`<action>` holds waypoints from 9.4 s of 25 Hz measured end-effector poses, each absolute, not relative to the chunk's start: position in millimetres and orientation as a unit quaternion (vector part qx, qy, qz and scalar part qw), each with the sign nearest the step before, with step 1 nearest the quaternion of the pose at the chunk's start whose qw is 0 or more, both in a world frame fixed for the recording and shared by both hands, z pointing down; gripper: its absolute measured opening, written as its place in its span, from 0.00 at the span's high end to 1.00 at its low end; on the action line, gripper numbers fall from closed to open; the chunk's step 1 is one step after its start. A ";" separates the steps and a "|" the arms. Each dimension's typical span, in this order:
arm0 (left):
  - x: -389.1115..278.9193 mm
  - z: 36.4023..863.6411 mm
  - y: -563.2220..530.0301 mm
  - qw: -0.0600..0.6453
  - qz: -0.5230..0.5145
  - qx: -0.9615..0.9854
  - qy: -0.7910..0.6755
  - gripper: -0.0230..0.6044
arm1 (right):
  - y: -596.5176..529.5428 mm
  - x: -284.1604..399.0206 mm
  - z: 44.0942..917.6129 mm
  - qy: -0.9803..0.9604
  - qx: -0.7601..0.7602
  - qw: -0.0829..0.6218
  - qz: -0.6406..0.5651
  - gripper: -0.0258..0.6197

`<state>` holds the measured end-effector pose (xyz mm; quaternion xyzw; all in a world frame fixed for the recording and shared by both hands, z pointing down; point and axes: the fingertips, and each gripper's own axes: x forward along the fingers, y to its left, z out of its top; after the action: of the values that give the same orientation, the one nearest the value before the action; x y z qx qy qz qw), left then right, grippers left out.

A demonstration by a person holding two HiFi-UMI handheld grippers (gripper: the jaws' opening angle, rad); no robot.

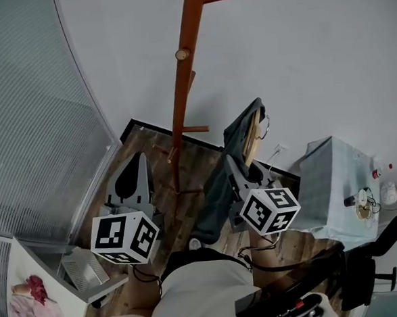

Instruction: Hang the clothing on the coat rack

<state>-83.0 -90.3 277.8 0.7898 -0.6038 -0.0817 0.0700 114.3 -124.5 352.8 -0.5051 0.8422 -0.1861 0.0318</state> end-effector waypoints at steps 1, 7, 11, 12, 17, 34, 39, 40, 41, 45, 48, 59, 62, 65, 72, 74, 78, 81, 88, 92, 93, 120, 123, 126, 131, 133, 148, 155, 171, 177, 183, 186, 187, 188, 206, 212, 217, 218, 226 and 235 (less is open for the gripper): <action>-83.0 279.0 -93.8 0.071 -0.081 0.789 -0.604 0.94 | -128.2 114.2 355.5 0.842 -0.506 0.029 -0.187 0.79; -91.0 279.7 -108.2 0.078 -0.074 0.791 -0.603 0.94 | -137.2 104.6 367.3 0.840 -0.506 0.020 -0.197 0.79; -95.2 272.8 -122.6 0.068 -0.061 0.801 -0.592 0.94 | -146.2 99.5 375.9 0.830 -0.520 0.018 -0.200 0.79; -96.3 271.8 -126.3 0.066 -0.057 0.804 -0.589 0.94 | -148.3 98.6 379.1 0.827 -0.525 0.016 -0.202 0.79; -106.8 274.2 -141.7 0.071 -0.052 0.815 -0.573 0.94 | -155.1 91.0 397.3 0.812 -0.544 0.005 -0.213 0.79; -127.8 285.3 -171.2 0.087 -0.052 0.822 -0.561 0.94 | -177.6 75.5 448.5 0.793 -0.558 -0.042 -0.241 0.80; -129.8 289.2 -175.4 0.093 -0.049 0.821 -0.561 0.94 | -180.7 74.9 460.9 0.789 -0.561 -0.057 -0.244 0.80; -130.3 290.3 -175.8 0.095 -0.048 0.821 -0.561 0.94 | -180.8 73.7 463.0 0.789 -0.560 -0.060 -0.245 0.80; -130.8 291.5 -176.0 0.096 -0.046 0.821 -0.561 0.94 | -180.8 72.2 465.1 0.789 -0.559 -0.063 -0.246 0.80; -131.6 295.0 -176.7 0.098 -0.038 0.822 -0.560 0.94 | -180.8 67.9 472.8 0.788 -0.557 -0.073 -0.251 0.80; -133.7 295.6 -177.4 0.097 -0.037 0.820 -0.563 0.94 | -181.5 66.1 477.4 0.789 -0.556 -0.081 -0.250 0.80; -131.5 301.5 -180.6 0.101 -0.027 0.821 -0.561 0.94 | -184.3 60.3 489.5 0.789 -0.548 -0.103 -0.258 0.82; -134.8 302.8 -182.3 0.104 -0.027 0.820 -0.563 0.94 | -185.8 57.1 492.5 0.789 -0.545 -0.107 -0.260 0.82; -136.9 306.0 -182.6 0.109 -0.026 0.818 -0.563 0.94 | -186.0 54.2 495.8 0.790 -0.543 -0.112 -0.261 0.82; -147.4 309.5 -183.4 0.114 -0.028 0.811 -0.573 0.94 | -186.6 46.6 501.9 0.791 -0.539 -0.120 -0.264 0.83; -149.0 310.9 -184.6 0.116 -0.028 0.810 -0.574 0.94 | -187.3 45.7 503.5 0.791 -0.538 -0.122 -0.266 0.83; -151.3 313.8 -184.1 0.119 -0.026 0.810 -0.574 0.94 | -187.0 43.3 506.1 0.790 -0.537 -0.124 -0.268 0.83; -152.6 315.0 -182.2 0.120 -0.025 0.811 -0.572 0.94 | -185.6 40.4 507.6 0.791 -0.536 -0.124 -0.269 0.83; -156.5 317.6 -184.8 0.126 -0.023 0.808 -0.575 0.94 | -188.7 37.8 512.0 0.789 -0.534 -0.126 -0.275 0.83; -156.5 318.3 -185.2 0.125 -0.020 0.807 -0.577 0.94 | -189.5 36.7 514.3 0.790 -0.533 -0.129 -0.276 0.83; -157.2 318.6 -185.5 0.125 -0.019 0.807 -0.577 0.94 | -189.7 35.9 514.9 0.790 -0.532 -0.130 -0.276 0.83; -172.6 325.9 -188.2 0.133 -0.014 0.800 -0.585 0.94 | -193.4 20.7 530.4 0.786 -0.528 -0.152 -0.284 0.85; -173.3 327.2 -189.1 0.134 -0.014 0.799 -0.586 0.94 | -193.9 20.0 532.6 0.786 -0.526 -0.155 -0.285 0.85; -173.6 328.5 -188.9 0.134 -0.012 0.799 -0.586 0.94 | -193.5 17.5 534.3 0.787 -0.524 -0.157 -0.286 0.86; -177.4 328.6 -191.1 0.136 -0.012 0.798 -0.587 0.94 | -195.4 13.2 536.5 0.787 -0.522 -0.162 -0.287 0.86; -178.7 328.3 -191.8 0.137 -0.013 0.797 -0.588 0.94 | -195.8 11.7 537.3 0.788 -0.520 -0.163 -0.288 0.86; -183.1 332.9 -196.3 0.137 -0.009 0.793 -0.594 0.94 | -197.2 3.8 550.3 0.789 -0.511 -0.176 -0.294 0.88; -184.8 335.4 -202.4 0.142 -0.008 0.792 -0.593 0.94 | -200.8 -1.4 554.8 0.789 -0.504 -0.183 -0.299 0.88; -189.4 340.4 -202.7 0.145 -0.006 0.792 -0.594 0.94 | -198.8 -8.3 567.3 0.788 -0.498 -0.197 -0.303 0.89; -191.2 340.4 -201.5 0.146 -0.006 0.791 -0.595 0.94 | -197.2 -9.7 570.9 0.787 -0.497 -0.199 -0.306 0.89; -190.8 341.9 -203.6 0.147 -0.003 0.791 -0.594 0.94 | -198.1 -10.9 576.0 0.787 -0.494 -0.202 -0.311 0.89; -191.3 341.5 -203.0 0.146 -0.002 0.790 -0.595 0.94 | -197.4 -11.4 577.0 0.786 -0.493 -0.204 -0.312 0.89; -191.5 341.2 -202.5 0.146 -0.002 0.790 -0.595 0.94 | -196.9 -11.8 577.1 0.787 -0.492 -0.204 -0.312 0.89; -191.7 340.8 -202.1 0.146 -0.002 0.790 -0.595 0.94 | -196.5 -12.1 577.2 0.787 -0.492 -0.205 -0.312 0.89; -183.6 340.3 -202.1 0.145 -0.005 0.798 -0.586 0.94 | -190.3 -18.0 582.8 0.804 -0.450 -0.251 -0.298 0.88; -177.9 338.3 -197.4 0.144 -0.007 0.799 -0.584 0.94 | -182.0 -17.9 579.4 0.812 -0.429 -0.254 -0.302 0.82; -172.6 339.7 -198.6 0.146 -0.008 0.802 -0.579 0.94 | -188.3 -10.8 568.1 0.811 -0.447 -0.246 -0.288 0.77; -171.1 339.6 -196.8 0.146 -0.008 0.803 -0.578 0.94 | -187.3 -9.0 566.3 0.811 -0.448 -0.246 -0.284 0.77; -156.7 333.0 -193.8 0.140 -0.013 0.806 -0.575 0.94 | -188.3 5.3 537.3 0.823 -0.457 -0.224 -0.253 0.76; -144.9 329.9 -191.3 0.132 -0.007 0.810 -0.571 0.94 | -186.4 18.0 488.0 0.849 -0.466 -0.135 -0.208 0.89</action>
<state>-144.9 -191.3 329.9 0.8104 -0.5707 -0.0066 0.1325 18.0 -186.4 488.0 -0.4663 0.8492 -0.2075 -0.1354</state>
